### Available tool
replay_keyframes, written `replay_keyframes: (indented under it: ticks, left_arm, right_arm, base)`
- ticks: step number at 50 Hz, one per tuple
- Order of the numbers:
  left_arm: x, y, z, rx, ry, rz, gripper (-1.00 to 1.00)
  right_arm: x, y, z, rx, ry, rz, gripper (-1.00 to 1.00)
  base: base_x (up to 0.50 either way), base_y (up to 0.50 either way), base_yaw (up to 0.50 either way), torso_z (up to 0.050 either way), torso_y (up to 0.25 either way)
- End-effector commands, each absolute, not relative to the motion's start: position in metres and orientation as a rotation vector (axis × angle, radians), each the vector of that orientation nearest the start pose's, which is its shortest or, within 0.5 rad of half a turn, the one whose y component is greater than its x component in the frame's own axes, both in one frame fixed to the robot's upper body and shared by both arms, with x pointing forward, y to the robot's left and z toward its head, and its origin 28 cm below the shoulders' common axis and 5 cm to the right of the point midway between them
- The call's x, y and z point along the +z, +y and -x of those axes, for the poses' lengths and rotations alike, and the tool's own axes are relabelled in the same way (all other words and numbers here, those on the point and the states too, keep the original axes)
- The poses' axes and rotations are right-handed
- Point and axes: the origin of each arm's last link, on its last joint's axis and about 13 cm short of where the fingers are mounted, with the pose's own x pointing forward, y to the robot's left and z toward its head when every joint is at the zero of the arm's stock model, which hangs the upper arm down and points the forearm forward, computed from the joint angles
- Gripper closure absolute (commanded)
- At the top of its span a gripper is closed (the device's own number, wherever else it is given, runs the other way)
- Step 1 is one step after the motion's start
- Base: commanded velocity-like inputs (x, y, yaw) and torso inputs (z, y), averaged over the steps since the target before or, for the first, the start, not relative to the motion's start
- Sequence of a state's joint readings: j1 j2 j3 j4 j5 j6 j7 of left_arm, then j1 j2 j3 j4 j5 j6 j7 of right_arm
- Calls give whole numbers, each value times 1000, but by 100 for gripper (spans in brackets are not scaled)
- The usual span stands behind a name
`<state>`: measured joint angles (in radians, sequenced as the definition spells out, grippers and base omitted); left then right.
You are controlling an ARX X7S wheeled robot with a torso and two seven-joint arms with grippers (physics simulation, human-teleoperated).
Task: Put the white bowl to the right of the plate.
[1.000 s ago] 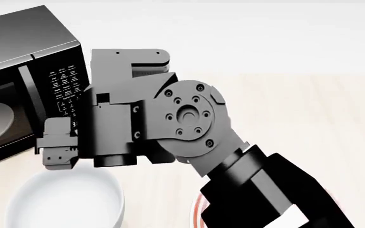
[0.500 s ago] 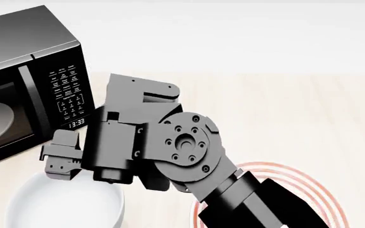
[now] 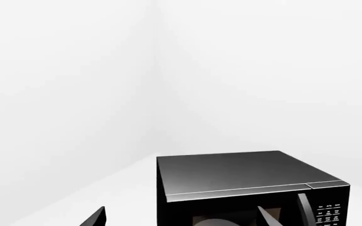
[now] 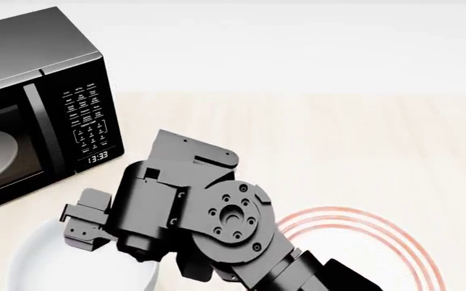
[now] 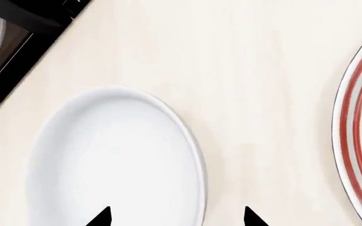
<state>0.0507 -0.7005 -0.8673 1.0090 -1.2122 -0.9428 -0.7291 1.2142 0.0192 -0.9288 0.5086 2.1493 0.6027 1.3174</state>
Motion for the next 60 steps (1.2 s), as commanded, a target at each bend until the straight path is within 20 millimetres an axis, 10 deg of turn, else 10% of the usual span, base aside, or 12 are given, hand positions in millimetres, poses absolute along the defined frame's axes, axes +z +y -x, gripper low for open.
replay_keyframes:
  ticks: [1,60]
  left_arm:
    - [223,316,-122,459,-230,-45,-100]
    - [226,314,-114,459,-260,-53,-100]
  right_arm:
    - [223,65,-312,89,1129,-331,-100]
    - [168,74,-318,46,1105,-257,-100]
  base:
    - [0,0,0,0,0]
    - [0,0,0,0,0]
